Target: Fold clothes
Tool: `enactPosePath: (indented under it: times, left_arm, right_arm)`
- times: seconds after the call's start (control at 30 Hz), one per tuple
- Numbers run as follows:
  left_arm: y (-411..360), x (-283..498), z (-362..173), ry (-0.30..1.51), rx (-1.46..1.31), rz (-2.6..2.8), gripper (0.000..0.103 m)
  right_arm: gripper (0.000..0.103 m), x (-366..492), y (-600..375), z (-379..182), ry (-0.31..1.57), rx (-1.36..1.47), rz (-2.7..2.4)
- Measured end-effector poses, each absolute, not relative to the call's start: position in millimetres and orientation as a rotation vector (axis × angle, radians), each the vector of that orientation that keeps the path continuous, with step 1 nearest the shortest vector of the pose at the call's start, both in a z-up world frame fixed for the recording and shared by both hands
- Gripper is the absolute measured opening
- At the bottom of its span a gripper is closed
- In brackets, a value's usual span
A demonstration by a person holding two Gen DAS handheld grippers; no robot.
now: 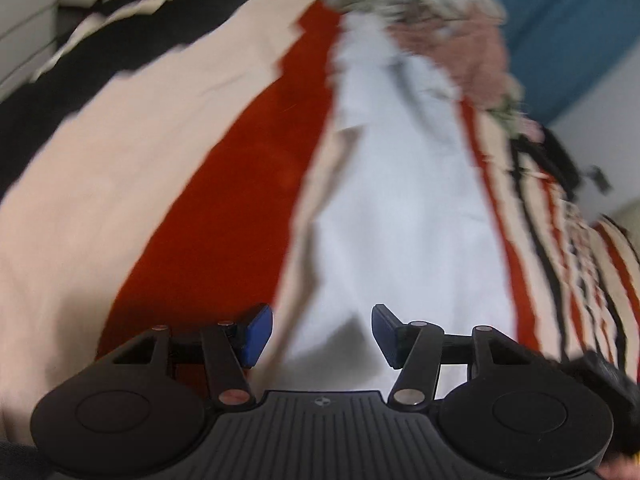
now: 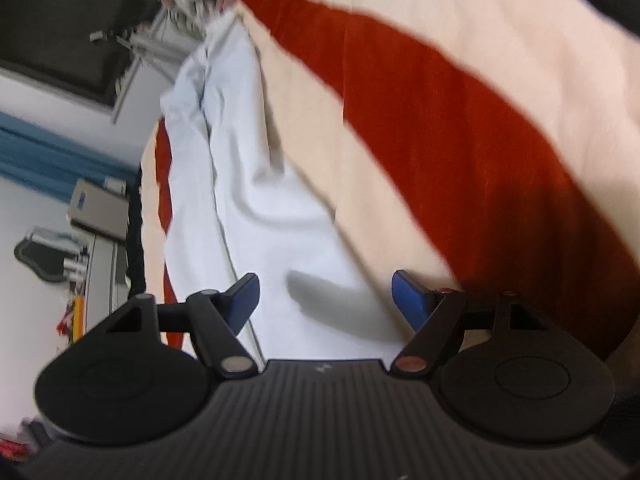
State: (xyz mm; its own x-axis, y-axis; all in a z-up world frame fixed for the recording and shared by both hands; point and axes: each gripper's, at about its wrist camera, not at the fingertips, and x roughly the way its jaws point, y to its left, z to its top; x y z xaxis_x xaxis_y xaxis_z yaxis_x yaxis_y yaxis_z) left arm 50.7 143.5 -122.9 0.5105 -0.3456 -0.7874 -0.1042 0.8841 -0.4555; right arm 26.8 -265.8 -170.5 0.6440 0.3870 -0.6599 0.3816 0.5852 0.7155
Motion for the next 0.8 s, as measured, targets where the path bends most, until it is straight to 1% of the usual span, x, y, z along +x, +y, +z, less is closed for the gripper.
enactPosePath:
  times: [0.03,0.1,0.17,0.2,0.23,0.27,0.3,0.33,0.37,0.4,0.47,0.57,0.73,0.8]
  left_arm:
    - [144,50,-123,1.038,-0.493,-0.159,0.058]
    - [144,48,-123,1.042,-0.502,-0.181,0.058]
    - [144,45,-123,1.045,-0.510,-0.203,0.053]
    - [142,40,-123,1.037,-0.516,-0.218,0.040]
    - [139,32,-124,1.029,-0.519,-0.236,0.022]
    - [138,30,-124,1.022,-0.529,-0.246,0.014]
    - [137,28,-124,1.014,-0.540,-0.256,0.007]
    - [136,26,-124,1.006,-0.550,-0.265,0.005]
    - [140,26,-122,0.997,-0.578,-0.276,0.004]
    - [141,24,-121,0.988,-0.631,-0.285,0.004]
    - [149,26,-114,0.962,-0.741,-0.309,0.004]
    - [151,25,-92,0.888,-0.874,-0.354,0.003]
    - [159,20,-26,0.758,-0.961,-0.411,0.003]
    - [164,9,-9,0.705,-1.014,-0.441,0.003]
  right_arm:
    - [0.067,26,-263,-171,0.922,0.984,0.024]
    - [0.066,25,-257,-172,0.944,0.988,0.064]
    - [0.066,21,-254,-172,0.952,0.992,0.074]
    - [0.065,20,-252,-172,0.954,0.998,0.074]
    - [0.065,18,-251,-172,0.957,1.004,0.078]
    - [0.061,15,-247,-172,0.960,1.009,0.092]
    - [0.046,13,-245,-172,0.959,1.018,0.110]
    - [0.035,12,-245,-173,0.956,1.027,0.118]
    - [0.020,11,-246,-172,0.955,1.026,0.111]
    - [0.014,11,-245,-170,0.953,1.010,0.107]
    - [0.008,10,-241,-160,0.937,0.972,0.121]
    - [0.007,8,-247,-134,0.862,0.989,0.165]
    - [0.007,8,-270,-58,0.673,0.951,0.235]
    - [0.007,4,-279,-31,0.619,0.936,0.266]
